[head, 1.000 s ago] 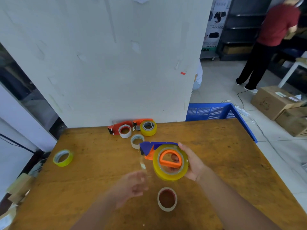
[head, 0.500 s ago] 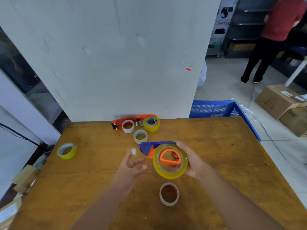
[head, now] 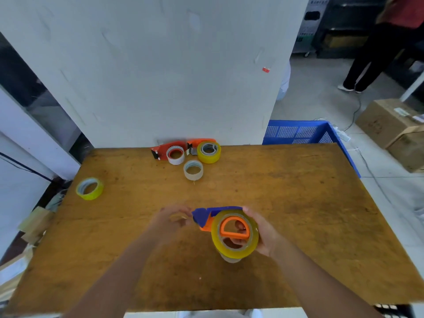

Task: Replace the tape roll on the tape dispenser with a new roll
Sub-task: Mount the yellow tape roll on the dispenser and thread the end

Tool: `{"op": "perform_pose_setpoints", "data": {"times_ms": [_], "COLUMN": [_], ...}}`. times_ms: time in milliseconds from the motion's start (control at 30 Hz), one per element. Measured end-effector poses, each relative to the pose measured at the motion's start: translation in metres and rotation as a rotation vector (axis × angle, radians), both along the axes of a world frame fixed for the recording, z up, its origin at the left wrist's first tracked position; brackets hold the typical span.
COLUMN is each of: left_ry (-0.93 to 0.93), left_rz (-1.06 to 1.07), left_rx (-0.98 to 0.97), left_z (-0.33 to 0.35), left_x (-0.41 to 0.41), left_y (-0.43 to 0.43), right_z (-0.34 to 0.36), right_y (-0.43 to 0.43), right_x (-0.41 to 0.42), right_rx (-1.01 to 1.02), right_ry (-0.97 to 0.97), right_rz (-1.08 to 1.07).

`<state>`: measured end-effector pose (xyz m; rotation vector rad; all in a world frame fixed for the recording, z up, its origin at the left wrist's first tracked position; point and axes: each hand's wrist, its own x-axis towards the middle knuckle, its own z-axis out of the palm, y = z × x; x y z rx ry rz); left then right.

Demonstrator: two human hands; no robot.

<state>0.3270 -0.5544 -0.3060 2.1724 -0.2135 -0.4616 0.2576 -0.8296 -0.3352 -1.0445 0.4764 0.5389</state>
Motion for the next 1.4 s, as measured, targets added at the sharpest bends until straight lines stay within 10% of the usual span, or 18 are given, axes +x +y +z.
{"op": "perform_pose_setpoints", "data": {"times_ms": [500, 733, 1400], "left_ry": [0.392, 0.289, 0.342], "left_rz": [0.095, 0.088, 0.204], "left_rx": [0.232, 0.138, 0.216], "left_z": [-0.087, -0.090, -0.141], "left_x": [-0.065, -0.037, -0.032], "left_y": [0.059, 0.027, 0.032], "right_z": [-0.091, -0.093, -0.117], "right_y": [0.057, 0.037, 0.031], "right_x": [-0.064, -0.022, 0.004], "right_rx": [-0.024, -0.146, -0.582], "right_ry": [0.239, 0.092, 0.026], "right_rz": [-0.050, -0.256, 0.146]}}
